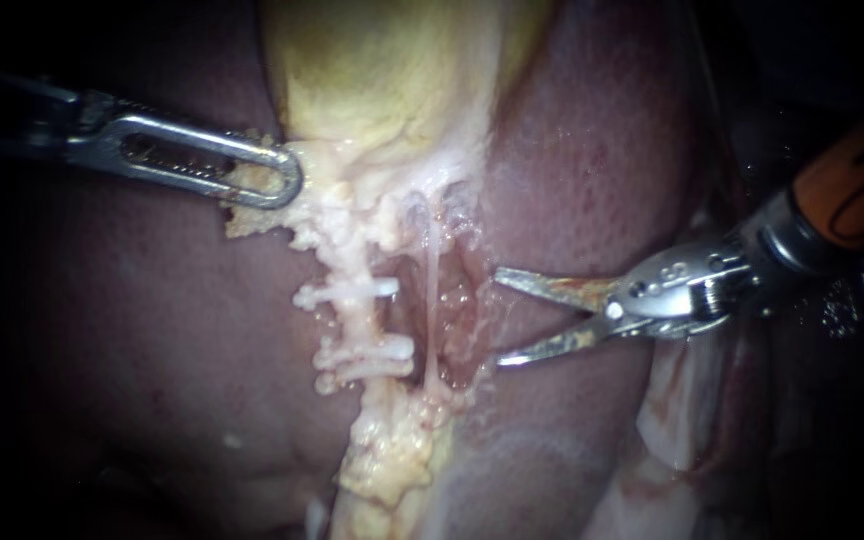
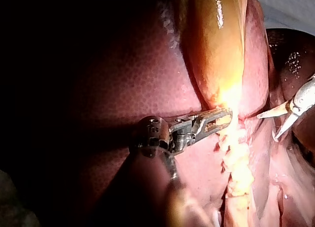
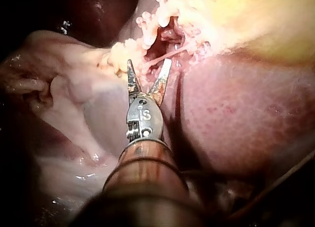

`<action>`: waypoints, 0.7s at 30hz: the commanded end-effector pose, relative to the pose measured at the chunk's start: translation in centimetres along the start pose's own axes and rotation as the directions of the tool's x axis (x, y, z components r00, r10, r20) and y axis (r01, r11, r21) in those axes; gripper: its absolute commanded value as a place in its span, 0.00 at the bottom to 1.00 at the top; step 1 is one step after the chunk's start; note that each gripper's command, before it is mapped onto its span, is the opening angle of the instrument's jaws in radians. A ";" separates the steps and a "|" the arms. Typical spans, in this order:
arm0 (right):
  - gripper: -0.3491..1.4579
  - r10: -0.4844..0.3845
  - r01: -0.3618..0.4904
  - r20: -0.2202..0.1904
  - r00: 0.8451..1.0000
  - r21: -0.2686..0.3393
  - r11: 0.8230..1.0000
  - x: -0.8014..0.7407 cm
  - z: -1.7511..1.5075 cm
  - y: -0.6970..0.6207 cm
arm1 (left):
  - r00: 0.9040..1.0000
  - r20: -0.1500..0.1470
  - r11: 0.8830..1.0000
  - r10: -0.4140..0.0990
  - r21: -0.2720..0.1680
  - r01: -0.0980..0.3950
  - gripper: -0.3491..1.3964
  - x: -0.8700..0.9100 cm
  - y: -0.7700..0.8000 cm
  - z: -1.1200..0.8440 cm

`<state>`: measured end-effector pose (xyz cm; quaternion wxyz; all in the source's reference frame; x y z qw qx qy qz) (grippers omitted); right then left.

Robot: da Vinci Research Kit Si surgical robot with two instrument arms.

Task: Go to the cutting position left tube

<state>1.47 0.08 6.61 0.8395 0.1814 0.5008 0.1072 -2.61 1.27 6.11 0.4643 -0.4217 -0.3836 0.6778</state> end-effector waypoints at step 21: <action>0.99 0.093 -0.092 -0.004 0.996 0.102 0.991 -0.51 0.75 0.25 | 1.000 -0.001 1.000 0.002 0.001 -0.002 0.00 -0.03 -0.03 0.01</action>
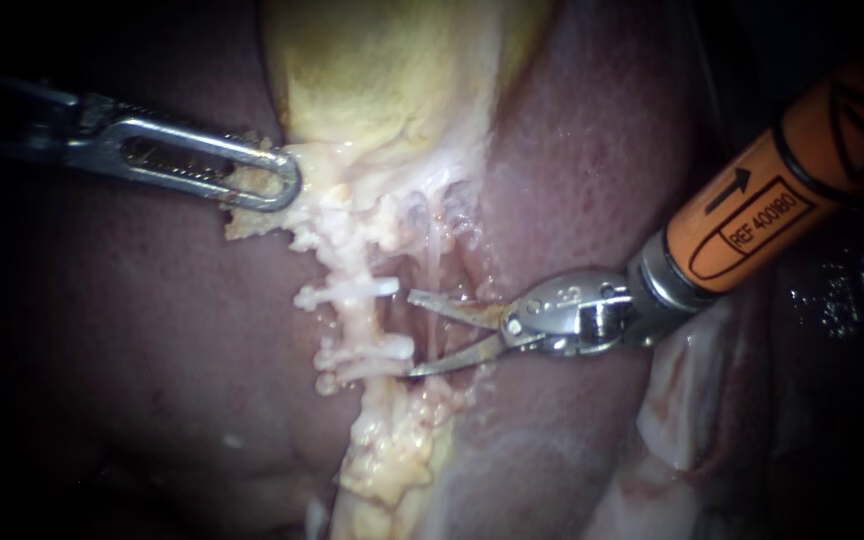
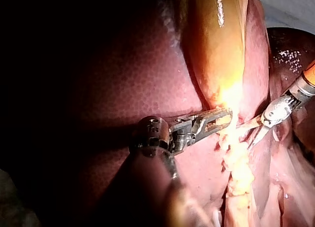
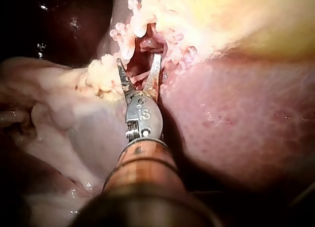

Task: Go to the cutting position left tube

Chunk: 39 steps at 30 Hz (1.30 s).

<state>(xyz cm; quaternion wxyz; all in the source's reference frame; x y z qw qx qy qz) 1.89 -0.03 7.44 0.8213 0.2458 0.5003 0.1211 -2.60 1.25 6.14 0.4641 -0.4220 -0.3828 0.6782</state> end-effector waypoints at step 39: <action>0.93 0.168 -0.143 -0.125 0.978 0.193 0.971 0.75 1.05 -0.13 | 1.000 0.000 1.000 0.001 0.001 -0.001 0.00 0.01 -0.02 0.03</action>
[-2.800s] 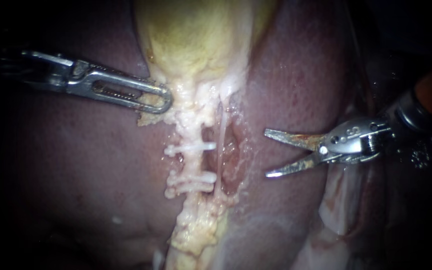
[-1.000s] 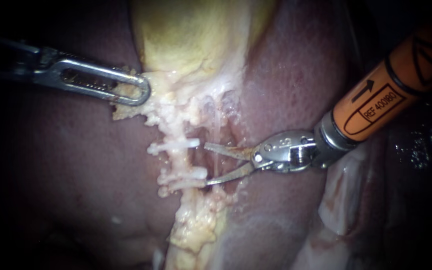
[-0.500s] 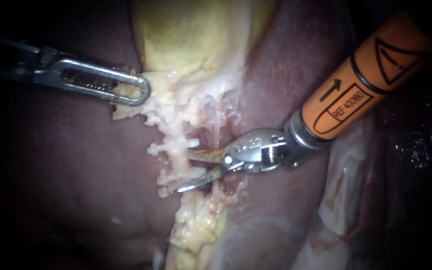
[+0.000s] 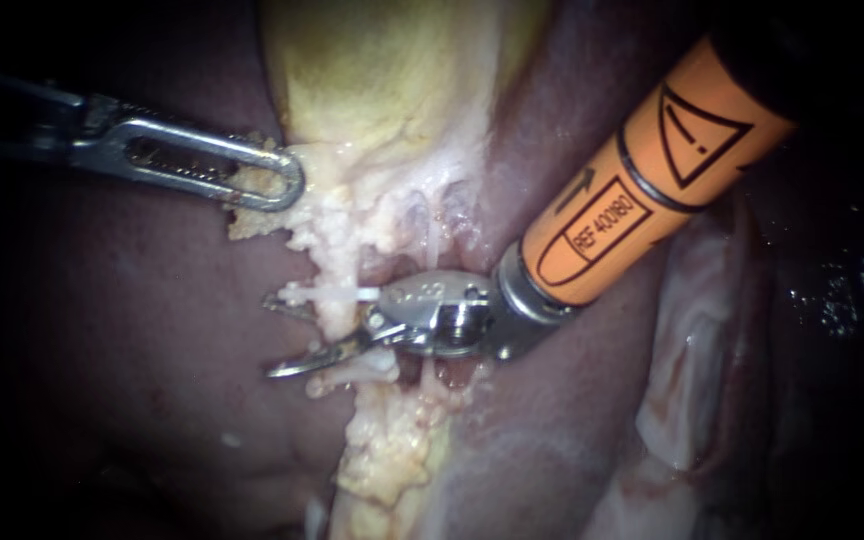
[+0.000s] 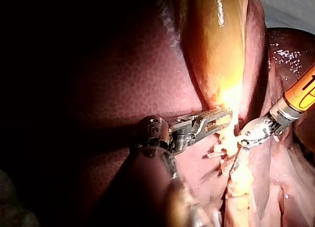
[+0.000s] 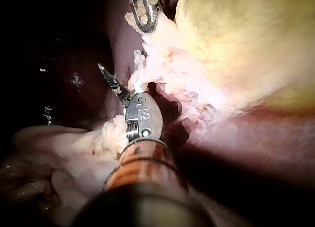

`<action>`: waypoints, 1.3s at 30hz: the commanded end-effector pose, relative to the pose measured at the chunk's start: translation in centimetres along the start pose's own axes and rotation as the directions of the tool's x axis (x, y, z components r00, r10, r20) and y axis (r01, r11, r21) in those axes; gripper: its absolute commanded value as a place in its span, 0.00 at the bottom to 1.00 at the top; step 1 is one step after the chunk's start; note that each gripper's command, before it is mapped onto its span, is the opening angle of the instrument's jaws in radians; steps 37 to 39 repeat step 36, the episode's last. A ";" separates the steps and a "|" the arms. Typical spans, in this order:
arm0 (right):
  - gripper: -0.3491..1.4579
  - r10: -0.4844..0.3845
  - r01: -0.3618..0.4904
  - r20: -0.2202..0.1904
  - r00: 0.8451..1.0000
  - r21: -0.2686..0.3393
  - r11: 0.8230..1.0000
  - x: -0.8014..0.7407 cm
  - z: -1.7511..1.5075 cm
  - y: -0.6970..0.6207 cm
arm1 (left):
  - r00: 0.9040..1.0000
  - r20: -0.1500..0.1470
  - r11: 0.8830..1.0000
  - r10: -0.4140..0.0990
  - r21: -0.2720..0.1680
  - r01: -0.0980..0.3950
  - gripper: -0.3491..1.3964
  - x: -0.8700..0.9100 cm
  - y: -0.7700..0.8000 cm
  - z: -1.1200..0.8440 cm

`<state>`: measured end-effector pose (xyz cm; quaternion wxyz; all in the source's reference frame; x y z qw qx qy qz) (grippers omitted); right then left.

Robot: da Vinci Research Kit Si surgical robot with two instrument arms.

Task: Go to the cutting position left tube

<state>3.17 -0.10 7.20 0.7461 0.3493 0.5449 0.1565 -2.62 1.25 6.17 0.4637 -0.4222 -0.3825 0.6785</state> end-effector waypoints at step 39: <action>0.93 0.148 -0.143 -0.090 0.985 0.056 0.988 0.65 -0.24 -0.49 | 1.000 -0.001 1.000 0.001 0.002 -0.001 0.00 -0.01 -0.02 0.03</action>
